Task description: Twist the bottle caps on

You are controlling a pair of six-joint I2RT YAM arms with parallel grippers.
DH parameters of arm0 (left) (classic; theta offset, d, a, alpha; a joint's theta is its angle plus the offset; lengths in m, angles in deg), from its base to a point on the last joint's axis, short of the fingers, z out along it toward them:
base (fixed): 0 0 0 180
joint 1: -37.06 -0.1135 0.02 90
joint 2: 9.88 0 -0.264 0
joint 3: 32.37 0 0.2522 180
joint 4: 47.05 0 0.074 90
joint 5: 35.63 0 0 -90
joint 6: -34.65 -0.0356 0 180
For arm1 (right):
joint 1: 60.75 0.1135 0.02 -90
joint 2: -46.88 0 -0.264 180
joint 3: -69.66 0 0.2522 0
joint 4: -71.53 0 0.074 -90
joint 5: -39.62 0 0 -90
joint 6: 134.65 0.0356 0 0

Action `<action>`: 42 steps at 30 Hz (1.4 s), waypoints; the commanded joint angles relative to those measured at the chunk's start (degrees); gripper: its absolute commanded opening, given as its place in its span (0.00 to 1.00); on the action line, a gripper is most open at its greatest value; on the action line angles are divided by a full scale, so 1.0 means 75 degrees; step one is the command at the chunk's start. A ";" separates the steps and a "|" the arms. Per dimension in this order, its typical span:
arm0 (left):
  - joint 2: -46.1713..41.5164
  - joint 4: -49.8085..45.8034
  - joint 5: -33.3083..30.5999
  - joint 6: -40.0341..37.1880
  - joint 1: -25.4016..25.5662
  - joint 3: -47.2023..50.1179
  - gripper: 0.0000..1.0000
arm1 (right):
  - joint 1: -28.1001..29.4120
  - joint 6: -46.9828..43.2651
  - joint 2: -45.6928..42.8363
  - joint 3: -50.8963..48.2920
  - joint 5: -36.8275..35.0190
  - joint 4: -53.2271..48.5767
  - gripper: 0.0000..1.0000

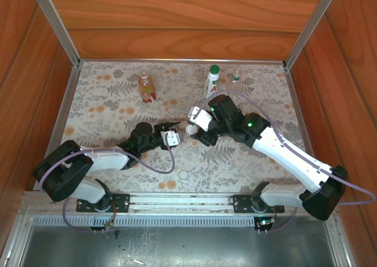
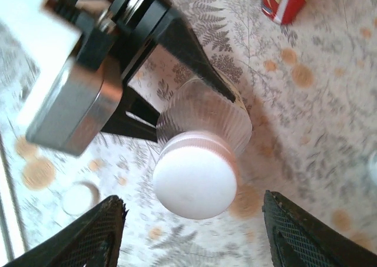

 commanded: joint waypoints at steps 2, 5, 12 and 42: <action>-0.0148 0.0094 0.0020 -0.0191 0.0045 0.0082 0.57 | 0.0059 -0.2597 0.0120 0.0157 0.0126 0.0016 0.66; -0.0236 0.0068 0.0002 -0.0195 0.0048 0.0125 0.57 | 0.0063 -0.2835 0.0294 0.0190 0.0225 0.0136 0.66; -0.0382 -0.0005 -0.0022 -0.0203 0.0047 0.0170 0.57 | 0.0059 -0.2852 0.0587 0.0300 0.0239 0.0071 0.52; -0.0647 -0.0052 0.1465 0.4099 -0.0330 -0.0299 0.57 | 0.0012 0.3495 -0.1494 -0.2383 -0.0015 0.5072 0.79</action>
